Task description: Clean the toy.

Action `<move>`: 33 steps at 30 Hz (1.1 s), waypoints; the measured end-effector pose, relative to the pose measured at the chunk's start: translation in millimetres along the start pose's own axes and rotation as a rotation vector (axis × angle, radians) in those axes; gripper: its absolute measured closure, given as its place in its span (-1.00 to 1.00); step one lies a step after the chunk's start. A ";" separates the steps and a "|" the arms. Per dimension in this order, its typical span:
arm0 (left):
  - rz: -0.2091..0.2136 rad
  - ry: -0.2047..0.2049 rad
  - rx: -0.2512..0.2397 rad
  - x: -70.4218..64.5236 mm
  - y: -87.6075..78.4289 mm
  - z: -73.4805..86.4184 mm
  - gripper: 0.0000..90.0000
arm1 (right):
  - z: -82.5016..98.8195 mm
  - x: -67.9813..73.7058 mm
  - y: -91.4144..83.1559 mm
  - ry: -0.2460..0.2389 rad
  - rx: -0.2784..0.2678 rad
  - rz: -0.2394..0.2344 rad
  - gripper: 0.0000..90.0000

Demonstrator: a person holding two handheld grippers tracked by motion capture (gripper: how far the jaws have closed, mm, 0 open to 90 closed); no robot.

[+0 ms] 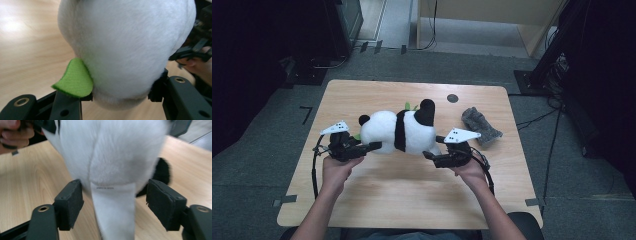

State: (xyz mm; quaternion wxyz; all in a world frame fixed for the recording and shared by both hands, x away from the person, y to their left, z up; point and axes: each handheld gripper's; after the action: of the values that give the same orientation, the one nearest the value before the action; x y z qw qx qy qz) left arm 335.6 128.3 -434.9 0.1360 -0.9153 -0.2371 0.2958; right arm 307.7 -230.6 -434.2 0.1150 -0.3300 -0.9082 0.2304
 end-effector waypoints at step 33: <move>-0.040 -0.068 0.094 -3.6 29.9 14.2 -0.60 | -1.6 -4.8 -9.3 0.186 0.040 0.017 -0.30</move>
State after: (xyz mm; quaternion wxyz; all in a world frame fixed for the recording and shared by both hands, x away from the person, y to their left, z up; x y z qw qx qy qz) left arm 335.0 102.6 -456.0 0.1768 -0.8925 -0.2454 0.3347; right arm 306.8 -239.5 -428.5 0.2033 -0.3555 -0.8859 0.2177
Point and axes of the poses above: each handheld gripper's, and its own axes: y roughly forward along the jaws, z roughly out of its underside, x roughly to its left, and after that the axes turned 3 degrees about z, right-handed
